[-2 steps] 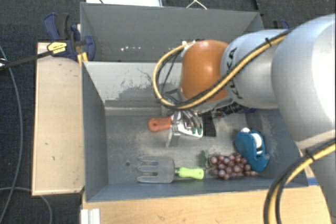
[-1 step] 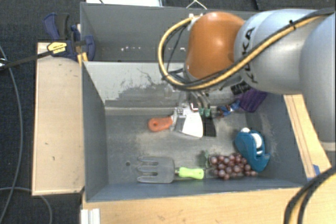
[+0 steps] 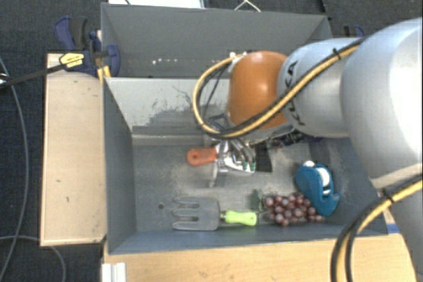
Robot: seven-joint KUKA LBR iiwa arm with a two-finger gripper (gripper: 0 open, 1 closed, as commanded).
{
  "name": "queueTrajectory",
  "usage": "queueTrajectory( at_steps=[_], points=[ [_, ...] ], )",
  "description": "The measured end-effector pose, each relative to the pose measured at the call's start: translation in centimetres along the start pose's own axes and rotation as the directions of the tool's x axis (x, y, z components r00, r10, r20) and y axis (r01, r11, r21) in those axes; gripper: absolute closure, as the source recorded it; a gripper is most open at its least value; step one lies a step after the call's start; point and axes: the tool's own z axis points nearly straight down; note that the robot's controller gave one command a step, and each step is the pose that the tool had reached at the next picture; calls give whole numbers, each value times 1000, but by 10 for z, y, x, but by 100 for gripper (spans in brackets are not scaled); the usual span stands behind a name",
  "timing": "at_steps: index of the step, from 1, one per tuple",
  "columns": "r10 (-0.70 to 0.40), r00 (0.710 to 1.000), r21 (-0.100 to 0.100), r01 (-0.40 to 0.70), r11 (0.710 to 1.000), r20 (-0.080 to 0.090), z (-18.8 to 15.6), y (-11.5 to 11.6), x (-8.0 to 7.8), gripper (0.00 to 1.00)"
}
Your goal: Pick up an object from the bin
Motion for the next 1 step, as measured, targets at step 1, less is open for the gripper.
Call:
queueTrajectory(
  at_steps=[1],
  points=[
    [-135, 990, -3, 135, 991, 32, 0, 5, -16, 0]
  ],
)
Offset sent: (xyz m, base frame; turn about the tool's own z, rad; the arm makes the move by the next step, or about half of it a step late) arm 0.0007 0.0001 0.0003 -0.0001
